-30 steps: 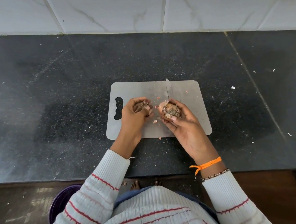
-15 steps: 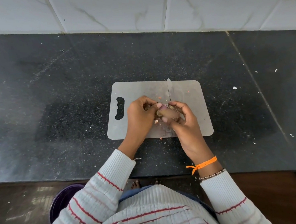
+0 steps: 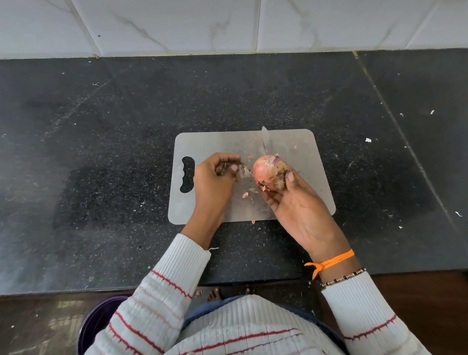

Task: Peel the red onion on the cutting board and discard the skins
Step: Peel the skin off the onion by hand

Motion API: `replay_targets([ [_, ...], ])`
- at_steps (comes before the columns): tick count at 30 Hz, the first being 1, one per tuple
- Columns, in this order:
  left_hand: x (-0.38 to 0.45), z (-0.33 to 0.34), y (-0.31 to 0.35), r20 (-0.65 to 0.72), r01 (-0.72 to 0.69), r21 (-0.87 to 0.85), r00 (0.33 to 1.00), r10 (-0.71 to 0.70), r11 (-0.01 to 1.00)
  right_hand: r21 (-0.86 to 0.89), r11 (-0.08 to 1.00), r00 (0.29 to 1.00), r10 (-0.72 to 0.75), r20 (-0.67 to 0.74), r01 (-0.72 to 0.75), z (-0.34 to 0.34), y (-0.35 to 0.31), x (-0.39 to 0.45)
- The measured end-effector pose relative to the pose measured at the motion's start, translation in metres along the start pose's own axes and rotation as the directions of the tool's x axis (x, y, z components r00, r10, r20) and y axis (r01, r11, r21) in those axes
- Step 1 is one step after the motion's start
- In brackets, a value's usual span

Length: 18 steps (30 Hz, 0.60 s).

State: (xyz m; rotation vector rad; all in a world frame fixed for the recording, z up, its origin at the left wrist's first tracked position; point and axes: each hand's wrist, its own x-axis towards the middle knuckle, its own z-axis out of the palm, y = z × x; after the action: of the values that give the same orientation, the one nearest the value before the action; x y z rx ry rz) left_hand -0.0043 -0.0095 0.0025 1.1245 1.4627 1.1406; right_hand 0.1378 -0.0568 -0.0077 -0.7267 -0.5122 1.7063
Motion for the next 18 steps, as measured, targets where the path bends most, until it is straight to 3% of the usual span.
replay_targets([
  [6,-0.013,0.006,0.016,0.182,0.012,-0.043,0.983,-0.004,0.999,-0.268,0.96,0.993,-0.101,-0.056,0.082,0.005,0.007,0.0],
  [11,-0.019,0.009,0.017,0.093,-0.067,0.031,0.994,0.064,0.997,-0.561,0.819,0.984,-0.173,-0.041,0.12,0.006,0.013,-0.001],
  [18,-0.021,0.009,0.017,0.063,-0.118,0.182,0.992,0.108,0.976,-0.652,0.748,0.963,-0.248,-0.105,0.122,0.012,0.015,-0.005],
])
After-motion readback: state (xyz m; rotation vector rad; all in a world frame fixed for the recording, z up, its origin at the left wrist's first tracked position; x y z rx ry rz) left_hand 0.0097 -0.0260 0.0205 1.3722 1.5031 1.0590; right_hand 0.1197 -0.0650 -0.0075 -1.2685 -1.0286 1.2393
